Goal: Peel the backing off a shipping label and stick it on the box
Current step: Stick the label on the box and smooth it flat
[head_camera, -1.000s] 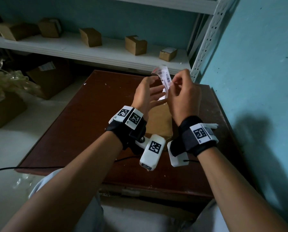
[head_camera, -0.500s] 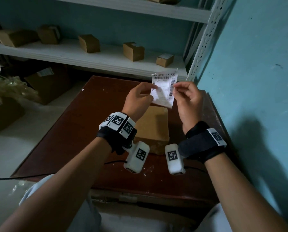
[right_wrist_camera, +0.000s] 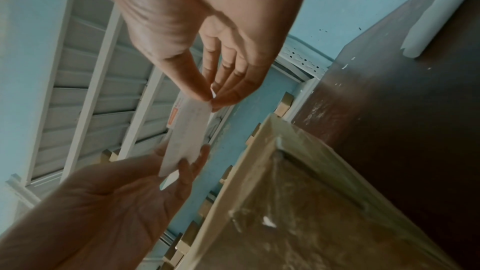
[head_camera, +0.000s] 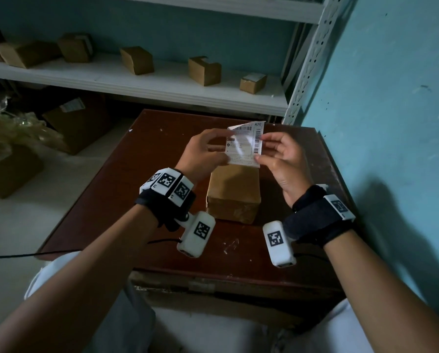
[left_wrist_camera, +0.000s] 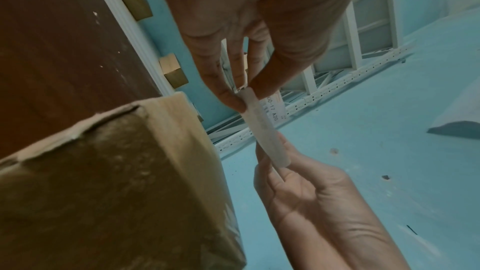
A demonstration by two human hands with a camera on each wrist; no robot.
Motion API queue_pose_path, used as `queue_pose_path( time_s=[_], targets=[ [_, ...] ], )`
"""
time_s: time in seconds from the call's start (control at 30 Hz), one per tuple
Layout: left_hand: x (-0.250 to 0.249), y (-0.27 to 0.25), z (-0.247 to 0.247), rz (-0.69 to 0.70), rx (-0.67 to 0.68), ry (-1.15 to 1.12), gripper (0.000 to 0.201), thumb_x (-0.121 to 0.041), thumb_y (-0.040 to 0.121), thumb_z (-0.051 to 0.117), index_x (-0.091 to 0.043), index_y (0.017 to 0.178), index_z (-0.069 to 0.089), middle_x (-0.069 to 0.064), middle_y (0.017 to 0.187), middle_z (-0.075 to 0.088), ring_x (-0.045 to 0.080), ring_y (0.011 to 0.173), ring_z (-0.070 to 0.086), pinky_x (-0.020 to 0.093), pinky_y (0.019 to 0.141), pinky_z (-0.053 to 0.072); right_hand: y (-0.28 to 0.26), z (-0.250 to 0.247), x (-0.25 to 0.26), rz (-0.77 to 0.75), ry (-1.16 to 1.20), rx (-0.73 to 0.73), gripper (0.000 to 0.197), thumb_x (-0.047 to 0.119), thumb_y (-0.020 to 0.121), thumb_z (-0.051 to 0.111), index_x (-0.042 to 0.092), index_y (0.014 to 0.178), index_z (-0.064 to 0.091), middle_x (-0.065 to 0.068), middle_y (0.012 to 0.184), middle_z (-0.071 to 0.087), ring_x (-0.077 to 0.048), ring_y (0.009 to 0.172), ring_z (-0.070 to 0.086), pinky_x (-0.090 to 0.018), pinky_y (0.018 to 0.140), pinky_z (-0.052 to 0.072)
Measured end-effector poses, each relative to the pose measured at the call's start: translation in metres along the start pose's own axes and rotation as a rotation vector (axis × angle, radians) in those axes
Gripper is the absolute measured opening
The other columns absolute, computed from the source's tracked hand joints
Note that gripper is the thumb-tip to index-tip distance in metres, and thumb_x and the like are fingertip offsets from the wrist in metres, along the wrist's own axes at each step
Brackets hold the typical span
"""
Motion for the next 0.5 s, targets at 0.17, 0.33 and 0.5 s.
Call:
queue_pose_path(
  time_s=[0.17,0.33,0.5],
  targets=[
    [0.008,-0.008,0.004,-0.078,0.052,-0.021,0.057,0.008,0.081,0.063,-0.019,0.131,0.054,0.001,0.122,0.06,0.01,0.102,0.063,0.018,0.072,0.056,-0.006,0.0,-0.006,0.025,-0.064,0.045,0.041,-0.008,0.079,0.068,0.009,0.115,0.057,-0.005,0.111,0.067,-0.013,0.101,0.067,-0.024,0.078,0.058],
    [0.014,-0.012,0.007,-0.107,0.069,-0.017,0.063,0.01,0.081,0.063,-0.016,0.136,0.05,0.003,0.121,0.06,0.014,0.105,0.063,0.019,0.072,0.057,-0.01,-0.002,-0.007,0.004,-0.173,0.053,0.045,-0.001,0.08,0.072,0.011,0.12,0.058,-0.002,0.117,0.066,-0.009,0.104,0.064,-0.028,0.088,0.057],
    [0.02,-0.013,0.007,-0.127,0.078,0.027,0.066,0.011,0.081,0.062,-0.015,0.14,0.046,0.007,0.131,0.057,0.023,0.119,0.057,0.025,0.078,0.059,-0.013,0.0,-0.009,0.003,-0.241,0.098,0.052,0.004,0.08,0.074,0.016,0.128,0.057,0.004,0.13,0.06,-0.007,0.109,0.063,-0.028,0.09,0.056]
  ],
)
Point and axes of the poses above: each hand's wrist, its own y-axis towards the middle knuckle, its own z-axis out of the palm, x = y × z, the point moved 10 cm from there along y, towards the middle knuckle
